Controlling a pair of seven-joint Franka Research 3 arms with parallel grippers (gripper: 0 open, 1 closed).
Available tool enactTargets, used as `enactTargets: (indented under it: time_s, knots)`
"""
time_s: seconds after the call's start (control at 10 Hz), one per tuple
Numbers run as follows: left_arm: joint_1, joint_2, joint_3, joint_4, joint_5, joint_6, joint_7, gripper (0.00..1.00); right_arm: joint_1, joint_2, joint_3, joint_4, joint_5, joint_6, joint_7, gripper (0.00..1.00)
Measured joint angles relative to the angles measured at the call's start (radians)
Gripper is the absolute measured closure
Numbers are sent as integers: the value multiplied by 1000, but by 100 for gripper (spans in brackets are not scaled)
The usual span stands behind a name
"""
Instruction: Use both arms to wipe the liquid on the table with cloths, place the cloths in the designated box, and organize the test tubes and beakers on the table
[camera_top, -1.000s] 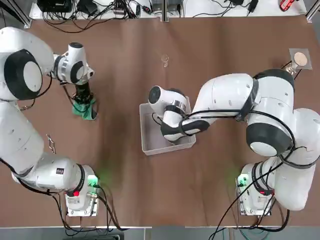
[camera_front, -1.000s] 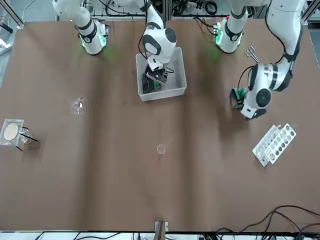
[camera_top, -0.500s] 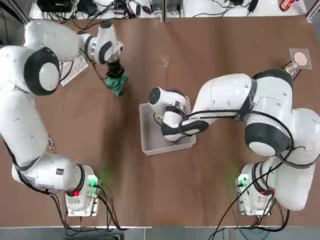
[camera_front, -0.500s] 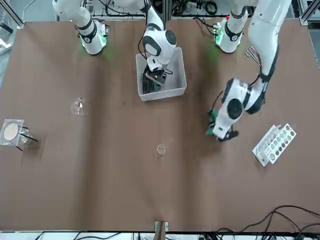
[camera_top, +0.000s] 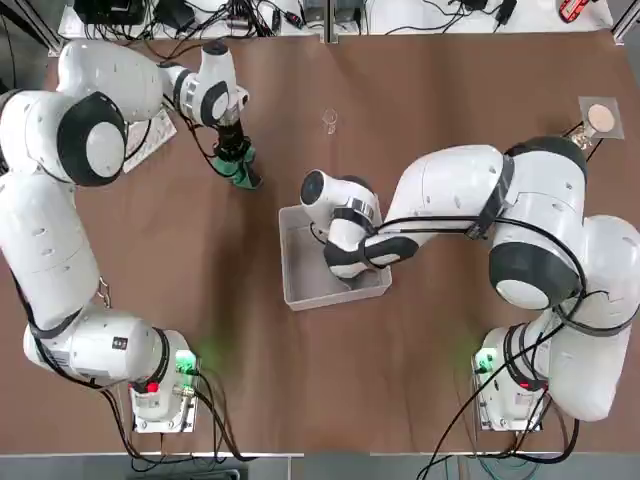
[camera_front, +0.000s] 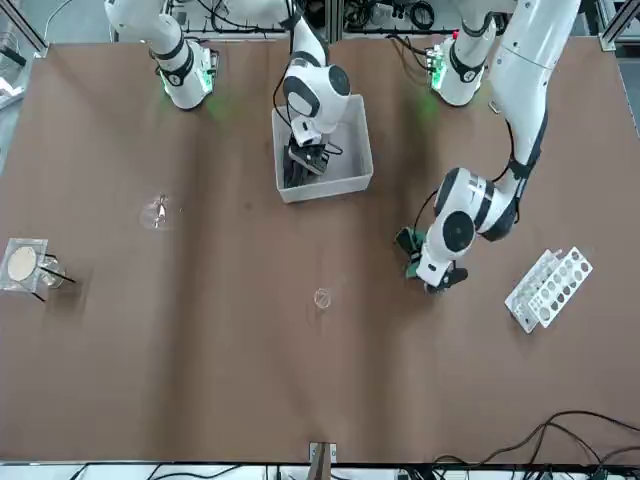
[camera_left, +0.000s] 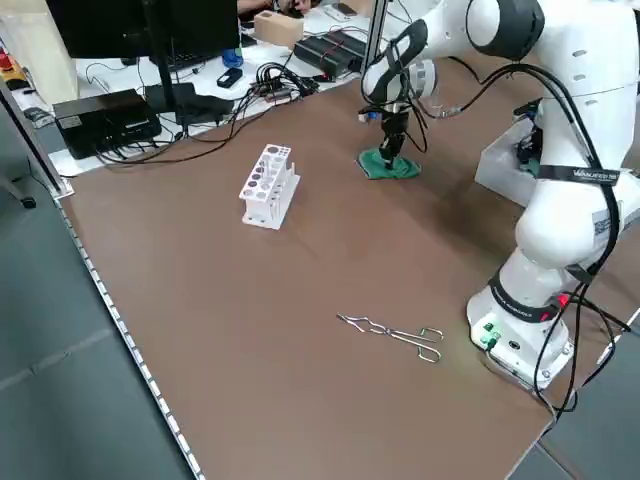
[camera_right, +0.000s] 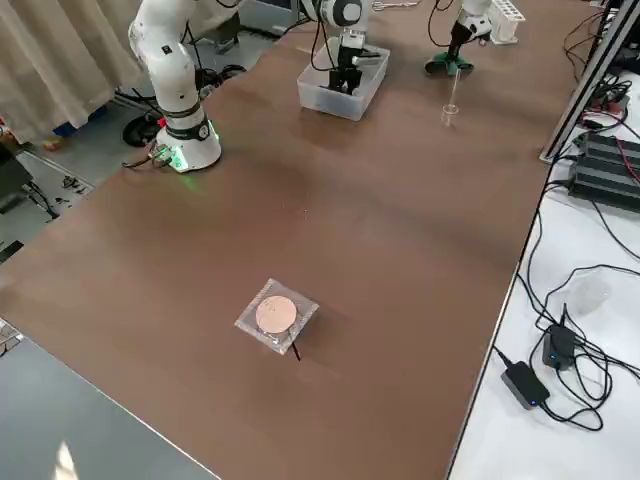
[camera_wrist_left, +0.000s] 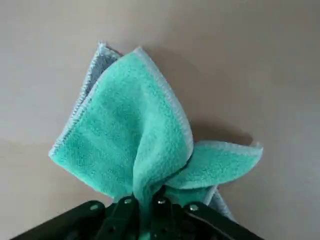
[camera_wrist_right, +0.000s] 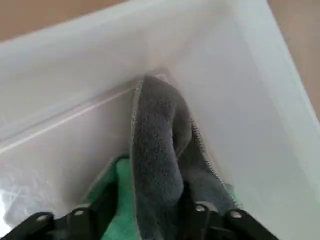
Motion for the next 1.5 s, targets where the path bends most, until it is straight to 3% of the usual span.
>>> enactTargets:
  time_s: [0.2, 0.3, 0.5, 0.7, 0.8, 0.9, 1.1, 1.3, 1.5]
  knots:
    - [0, -40, 113, -61, 0, -51, 86, 93, -35, 0, -1, 10, 0, -77, -10, 79]
    - [4, -59, 171, -99, 0, -52, 130, 93, -51, 0, -1, 16, 0, -109, -20, 87]
    - [9, -114, 271, -192, 0, -53, 209, 93, -64, -1, -1, 49, 12, -159, -23, 87]
    - [16, -210, 360, -322, 2, -53, 289, 93, -66, -5, -1, 150, 70, -293, -47, 87]
    - [24, -258, 369, -387, 5, -53, 302, 93, -70, -10, -1, 214, 104, -380, -79, 87]
    - [24, -296, 369, -440, 6, -53, 301, 93, -84, -22, -2, 269, 125, -465, -116, 87]
    - [19, -375, 343, -464, 6, -88, 297, 93, -154, -66, -6, 347, 142, -597, -239, 87]
    - [20, -502, 207, -410, -6, -237, 267, 93, -276, -117, -11, 410, 170, -701, -433, 89]
    - [15, -588, 6, -286, -80, -426, 210, 93, -419, -158, -15, 423, 171, -711, -667, 89]
